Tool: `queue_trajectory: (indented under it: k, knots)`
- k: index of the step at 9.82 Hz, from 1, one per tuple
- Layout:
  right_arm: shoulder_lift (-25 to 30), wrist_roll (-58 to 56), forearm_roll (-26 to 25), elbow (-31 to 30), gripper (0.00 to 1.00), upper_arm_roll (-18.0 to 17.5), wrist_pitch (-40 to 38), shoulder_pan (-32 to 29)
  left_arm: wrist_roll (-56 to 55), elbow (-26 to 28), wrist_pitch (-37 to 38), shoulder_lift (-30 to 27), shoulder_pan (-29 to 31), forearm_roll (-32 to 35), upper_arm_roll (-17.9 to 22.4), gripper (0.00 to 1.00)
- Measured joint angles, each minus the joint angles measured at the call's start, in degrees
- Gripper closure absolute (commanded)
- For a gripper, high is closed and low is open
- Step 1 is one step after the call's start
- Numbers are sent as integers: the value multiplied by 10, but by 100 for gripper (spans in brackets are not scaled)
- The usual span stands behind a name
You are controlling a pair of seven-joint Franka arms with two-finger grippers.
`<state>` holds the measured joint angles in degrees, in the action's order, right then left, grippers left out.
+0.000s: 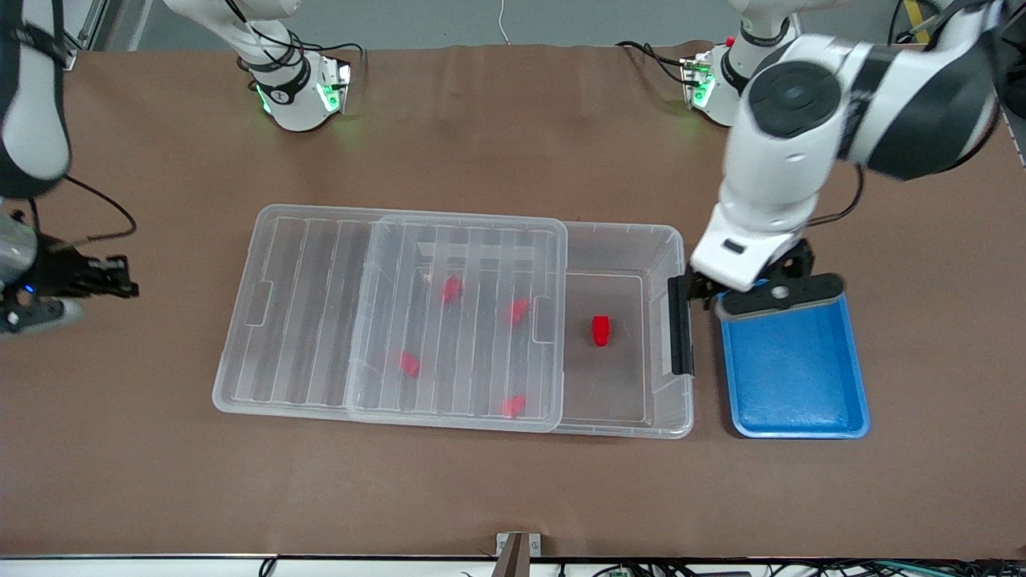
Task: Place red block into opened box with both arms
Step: 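Raise the left gripper away while the right gripper grips the lid edge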
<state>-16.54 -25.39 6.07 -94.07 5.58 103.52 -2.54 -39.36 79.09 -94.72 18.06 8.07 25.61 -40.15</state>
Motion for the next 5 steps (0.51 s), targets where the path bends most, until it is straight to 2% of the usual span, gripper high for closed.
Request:
queue_trajectory:
  k: [1, 3, 4, 5]
  knots:
    - [-21, -18, 12, -23, 100, 0, 37, 0, 24, -10, 18, -20, 21, -24, 0, 0]
    - [-28, -25, 18, -80, 100, -4, 99, 14, 99, -14, 26, -57, 66, -72, 3, 0]
    - [-28, -25, 19, -93, 100, -5, 109, 26, 138, -15, 33, -78, 77, -107, 23, 0]
    - [-28, -25, 23, -97, 100, -7, 110, 35, 173, -15, 57, -102, 65, -144, 75, 0]
